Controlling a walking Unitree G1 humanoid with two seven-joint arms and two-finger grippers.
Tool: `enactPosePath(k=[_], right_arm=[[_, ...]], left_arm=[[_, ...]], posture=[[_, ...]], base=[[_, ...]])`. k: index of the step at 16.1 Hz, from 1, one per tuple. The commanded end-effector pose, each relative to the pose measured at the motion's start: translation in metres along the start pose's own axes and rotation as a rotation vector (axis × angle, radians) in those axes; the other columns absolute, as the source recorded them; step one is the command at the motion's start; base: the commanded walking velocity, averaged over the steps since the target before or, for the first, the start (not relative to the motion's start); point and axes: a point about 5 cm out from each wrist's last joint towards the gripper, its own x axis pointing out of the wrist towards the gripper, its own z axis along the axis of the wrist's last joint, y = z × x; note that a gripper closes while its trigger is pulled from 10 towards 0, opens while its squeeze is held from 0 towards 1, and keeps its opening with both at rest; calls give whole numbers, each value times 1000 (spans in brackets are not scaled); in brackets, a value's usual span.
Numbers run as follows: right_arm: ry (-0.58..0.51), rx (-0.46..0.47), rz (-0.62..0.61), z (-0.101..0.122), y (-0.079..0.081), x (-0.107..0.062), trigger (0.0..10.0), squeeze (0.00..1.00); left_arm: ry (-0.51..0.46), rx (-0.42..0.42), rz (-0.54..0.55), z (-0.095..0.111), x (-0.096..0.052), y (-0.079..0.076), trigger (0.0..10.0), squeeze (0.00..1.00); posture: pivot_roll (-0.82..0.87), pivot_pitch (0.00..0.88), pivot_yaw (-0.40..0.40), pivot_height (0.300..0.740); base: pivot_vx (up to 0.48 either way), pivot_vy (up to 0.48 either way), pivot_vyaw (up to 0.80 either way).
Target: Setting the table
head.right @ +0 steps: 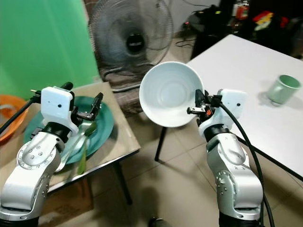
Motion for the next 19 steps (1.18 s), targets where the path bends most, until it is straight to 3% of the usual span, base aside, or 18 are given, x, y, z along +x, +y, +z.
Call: enactPosePath(k=[1, 3, 6, 10, 18, 19], right_arm=[[-74, -56, -44, 9, -4, 0, 10000, 0], [3, 16, 34, 0, 1, -3, 10000, 0], [50, 30, 20, -11, 1, -5, 10000, 0], [73, 49, -6, -15, -2, -5, 10000, 0], [90, 51, -27, -18, -5, -6, 10000, 0], [97, 54, -32, -19, -6, -6, 10000, 0]], left_arm=[[7, -17, 8, 0, 1, 0, 10000, 0], [-6, -38, 29, 1, 1, 2, 10000, 0], [0, -41, 40, -3, 1, 1, 10000, 0], [2, -50, 35, -4, 1, -2, 10000, 0], [4, -43, 34, -6, 1, -2, 10000, 0], [12, -87, 61, -7, 2, 1, 10000, 0]], posture=[[-70, 0, -8, 740], [-69, 0, -10, 740], [-73, 0, -16, 740], [-75, 0, -14, 740], [-79, 0, -9, 740], [-79, 0, -11, 740]], base=[[0, 0, -800], [0, 0, -800], [0, -214, -267], [0, -333, -416], [0, -366, 0], [0, 0, 0]])
